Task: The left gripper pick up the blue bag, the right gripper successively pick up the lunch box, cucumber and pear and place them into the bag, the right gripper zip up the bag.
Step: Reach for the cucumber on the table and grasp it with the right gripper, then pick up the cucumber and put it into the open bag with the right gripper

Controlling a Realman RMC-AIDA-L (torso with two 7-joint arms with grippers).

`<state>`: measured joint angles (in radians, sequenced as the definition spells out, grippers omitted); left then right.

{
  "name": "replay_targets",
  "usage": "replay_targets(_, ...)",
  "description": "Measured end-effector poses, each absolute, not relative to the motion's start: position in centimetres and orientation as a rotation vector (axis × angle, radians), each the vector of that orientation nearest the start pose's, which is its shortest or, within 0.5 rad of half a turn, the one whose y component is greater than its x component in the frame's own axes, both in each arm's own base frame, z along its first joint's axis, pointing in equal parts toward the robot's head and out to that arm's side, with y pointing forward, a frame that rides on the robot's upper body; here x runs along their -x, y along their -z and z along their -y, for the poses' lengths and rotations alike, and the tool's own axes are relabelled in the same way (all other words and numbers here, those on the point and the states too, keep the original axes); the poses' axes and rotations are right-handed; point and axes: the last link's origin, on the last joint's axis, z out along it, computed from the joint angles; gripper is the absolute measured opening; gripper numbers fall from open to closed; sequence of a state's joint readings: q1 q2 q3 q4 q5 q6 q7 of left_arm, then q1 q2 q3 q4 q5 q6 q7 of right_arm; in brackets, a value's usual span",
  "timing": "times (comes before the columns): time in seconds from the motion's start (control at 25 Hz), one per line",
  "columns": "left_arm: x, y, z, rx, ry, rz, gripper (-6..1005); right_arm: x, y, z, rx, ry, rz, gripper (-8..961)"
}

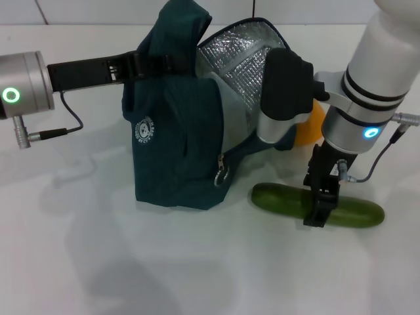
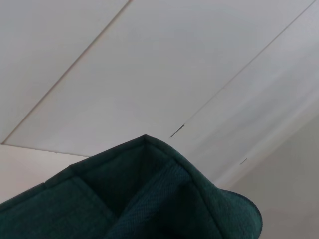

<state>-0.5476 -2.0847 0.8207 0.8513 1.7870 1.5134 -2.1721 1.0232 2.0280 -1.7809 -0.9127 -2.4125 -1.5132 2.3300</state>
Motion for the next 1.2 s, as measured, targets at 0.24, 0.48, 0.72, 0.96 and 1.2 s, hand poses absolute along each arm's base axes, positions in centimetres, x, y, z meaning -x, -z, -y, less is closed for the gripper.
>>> replay_targets(0.24,20.8,-2.8,-36.2,2.497,0.996,1.387,51,-12.0,7.3,-36.4,2.935,1.018,-0.214,697)
replay_targets(0.48,20.8,-2.8,-36.2,2.498,0.996,1.391,51,-11.9,7.2,-36.4,2.937,1.023,-0.223,620)
replay_targets(0.72,21.0,-2.9,-36.0,2.493,0.996,1.398,51,-11.6,6.0,-36.5,2.964,0.989,-0.325,565)
replay_targets(0.96,21.3,-2.9,-35.9,2.489,0.996,1.405,51,-12.4,3.0,-36.8,2.955,0.942,-0.513,564)
replay_targets(1.2,21.4,-3.1,-35.7,2.480,1.009,1.406,52,-13.8,0.1,-36.5,2.914,0.903,-0.641,566)
